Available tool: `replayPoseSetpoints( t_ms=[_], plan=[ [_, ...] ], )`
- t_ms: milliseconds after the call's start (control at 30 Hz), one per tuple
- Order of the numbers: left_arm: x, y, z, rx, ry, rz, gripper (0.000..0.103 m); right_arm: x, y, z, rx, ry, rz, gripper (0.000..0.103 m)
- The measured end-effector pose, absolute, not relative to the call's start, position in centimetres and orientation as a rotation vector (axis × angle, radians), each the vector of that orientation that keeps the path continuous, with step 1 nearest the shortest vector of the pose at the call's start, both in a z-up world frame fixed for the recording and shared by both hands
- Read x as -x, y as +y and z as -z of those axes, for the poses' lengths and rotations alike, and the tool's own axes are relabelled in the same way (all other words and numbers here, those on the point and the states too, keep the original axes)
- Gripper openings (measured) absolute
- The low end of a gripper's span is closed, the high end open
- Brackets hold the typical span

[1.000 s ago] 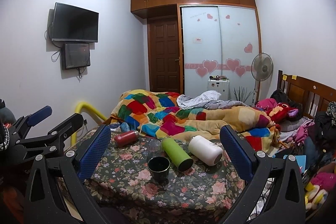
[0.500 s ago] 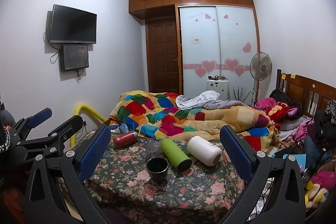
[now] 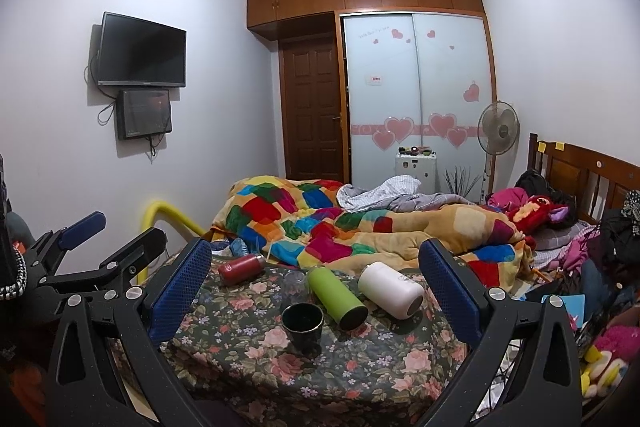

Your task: Flip cup upright

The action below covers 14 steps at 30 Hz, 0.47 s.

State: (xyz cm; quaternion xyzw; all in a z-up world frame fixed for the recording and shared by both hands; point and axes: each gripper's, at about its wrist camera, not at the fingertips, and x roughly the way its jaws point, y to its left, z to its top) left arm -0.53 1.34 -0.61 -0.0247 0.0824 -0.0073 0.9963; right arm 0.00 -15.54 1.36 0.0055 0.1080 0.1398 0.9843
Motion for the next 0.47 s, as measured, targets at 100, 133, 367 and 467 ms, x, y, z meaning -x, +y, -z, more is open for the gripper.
replayPoseSetpoints(
  t_ms=[100, 133, 367, 467],
  plan=[
    [0.5, 1.6, 0.6, 0.060, 0.168, 0.018, 0.103, 0.0, -15.6, -1.4, -0.012, 0.219, -0.282, 0.103],
    [0.5, 1.7, 0.6, 0.064, 0.169, 0.019, 0.103, 0.0, -15.7, -1.3, -0.012, 0.219, -0.282, 0.103],
    [0.4, 2.5, 0.9, 0.080, 0.173, 0.020, 0.103, -0.3, -15.3, -1.1, -0.004, 0.237, -0.277, 0.103],
    [0.3, 3.3, 1.2, 0.093, 0.179, 0.015, 0.103, -0.6, -14.8, -0.9, 0.007, 0.247, -0.278, 0.103]
  ],
)
